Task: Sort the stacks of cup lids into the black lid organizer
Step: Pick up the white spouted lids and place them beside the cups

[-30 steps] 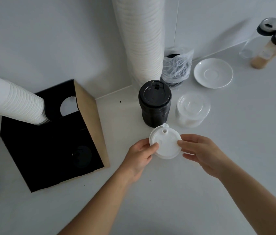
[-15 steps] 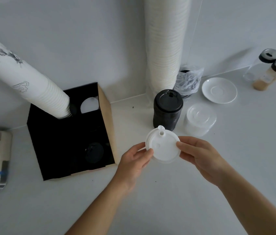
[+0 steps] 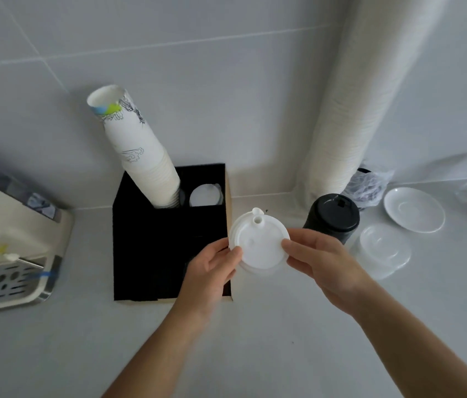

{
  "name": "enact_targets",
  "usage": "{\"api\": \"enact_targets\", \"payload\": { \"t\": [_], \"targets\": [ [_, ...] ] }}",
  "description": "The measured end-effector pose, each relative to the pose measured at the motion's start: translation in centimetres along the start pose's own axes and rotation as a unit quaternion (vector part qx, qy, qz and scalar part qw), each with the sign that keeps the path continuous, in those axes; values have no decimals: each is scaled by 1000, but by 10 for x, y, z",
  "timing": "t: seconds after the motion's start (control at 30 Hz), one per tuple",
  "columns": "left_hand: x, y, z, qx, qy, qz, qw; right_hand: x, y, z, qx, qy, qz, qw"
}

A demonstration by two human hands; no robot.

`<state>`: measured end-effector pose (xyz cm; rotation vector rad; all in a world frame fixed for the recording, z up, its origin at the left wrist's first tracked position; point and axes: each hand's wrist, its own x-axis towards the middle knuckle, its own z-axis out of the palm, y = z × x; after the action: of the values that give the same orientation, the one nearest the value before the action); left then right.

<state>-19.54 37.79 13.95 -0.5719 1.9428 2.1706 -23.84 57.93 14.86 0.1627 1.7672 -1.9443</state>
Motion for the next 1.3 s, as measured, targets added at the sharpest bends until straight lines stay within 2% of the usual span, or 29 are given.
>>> {"api": "enact_targets", "payload": {
  "t": [0.13, 0.3, 0.5, 0.63, 0.8, 1.0, 1.3],
  "targets": [
    [11, 21, -17, -24, 28, 20, 999, 26, -20, 22, -6, -20, -19, 1000],
    [35, 44, -32, -63, 90, 27, 994, 62, -34, 47, -10, -26, -3, 1000],
    [78, 76, -39, -45, 70, 35, 996, 107, -54, 71, -7, -4, 12, 1000],
    [106, 90, -41, -28, 114, 19, 993, 137, -72, 80, -20, 0, 36, 999],
    [125, 91, -39, -26, 154, 21, 988, 159, -76, 87, -21, 21, 46, 999],
    [132, 81, -37, -32, 140, 26, 989, 173, -72, 89, -47, 41, 48, 997],
    [136, 70, -36, -38, 190, 37, 980, 188, -75, 93, -117, 58, 33, 991]
  ]
}}
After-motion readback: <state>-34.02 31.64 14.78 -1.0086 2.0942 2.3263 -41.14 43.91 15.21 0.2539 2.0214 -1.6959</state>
